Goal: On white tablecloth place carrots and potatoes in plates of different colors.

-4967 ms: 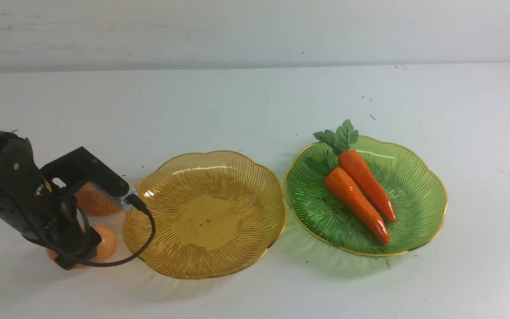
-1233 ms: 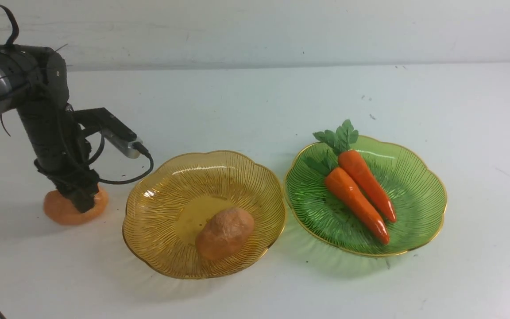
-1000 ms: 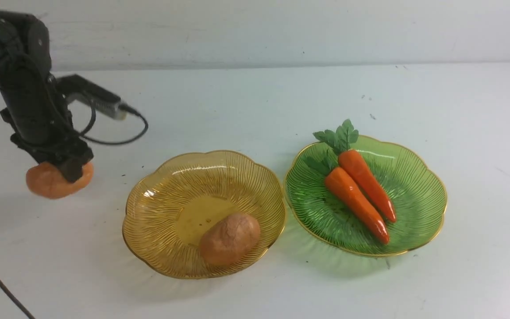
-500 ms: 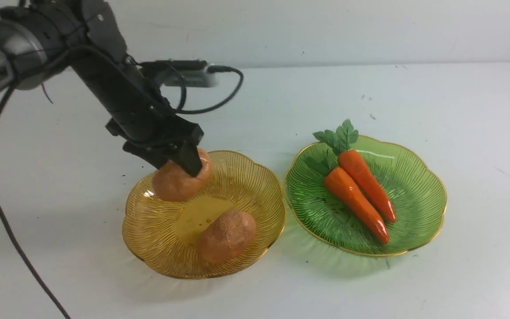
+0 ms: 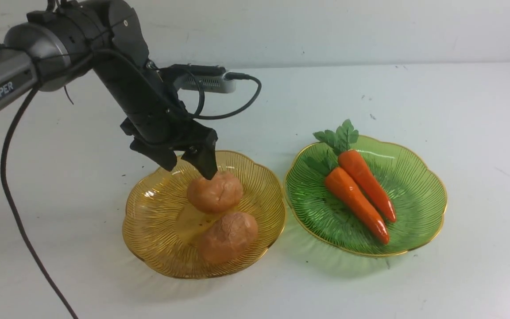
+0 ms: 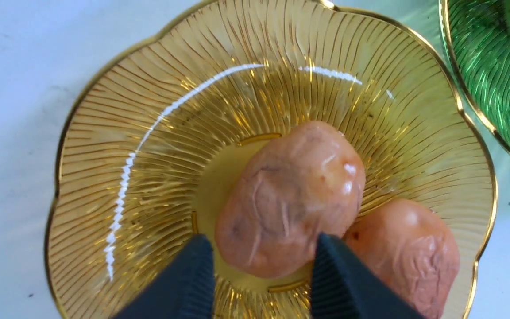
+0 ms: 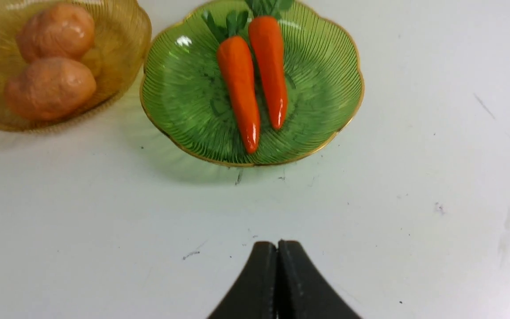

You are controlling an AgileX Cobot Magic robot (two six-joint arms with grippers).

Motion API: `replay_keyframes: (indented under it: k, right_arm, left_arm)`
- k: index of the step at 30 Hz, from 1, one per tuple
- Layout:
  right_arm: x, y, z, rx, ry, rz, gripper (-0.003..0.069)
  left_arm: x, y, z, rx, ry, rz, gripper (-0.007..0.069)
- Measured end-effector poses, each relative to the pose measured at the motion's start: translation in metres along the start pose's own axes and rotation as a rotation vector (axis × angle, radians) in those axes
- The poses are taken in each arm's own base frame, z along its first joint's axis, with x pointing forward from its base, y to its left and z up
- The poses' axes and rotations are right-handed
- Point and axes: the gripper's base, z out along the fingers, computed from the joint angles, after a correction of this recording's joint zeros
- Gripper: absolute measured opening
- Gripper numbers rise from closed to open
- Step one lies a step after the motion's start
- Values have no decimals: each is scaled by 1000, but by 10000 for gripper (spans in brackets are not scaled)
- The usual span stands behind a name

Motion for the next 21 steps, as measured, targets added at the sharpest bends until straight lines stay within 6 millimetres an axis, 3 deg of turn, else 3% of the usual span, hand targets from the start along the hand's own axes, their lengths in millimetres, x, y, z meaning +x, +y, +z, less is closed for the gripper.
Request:
replay_keyframes:
  k: [3, 6, 12, 21]
  right_arm:
    - [19, 2, -17, 7, -121, -10, -15]
    - [37, 2, -15, 18, -255, -20, -15]
    - [59, -1, 23, 18, -487, 9, -15]
    - [58, -1, 25, 21, -532, 15, -15]
  left_arm:
    - [0, -2, -12, -15, -23, 12, 105]
    - [1, -5, -23, -22, -46, 19, 22]
    - [1, -6, -27, -25, -54, 23, -3]
    - [1, -6, -27, -27, -54, 23, -3]
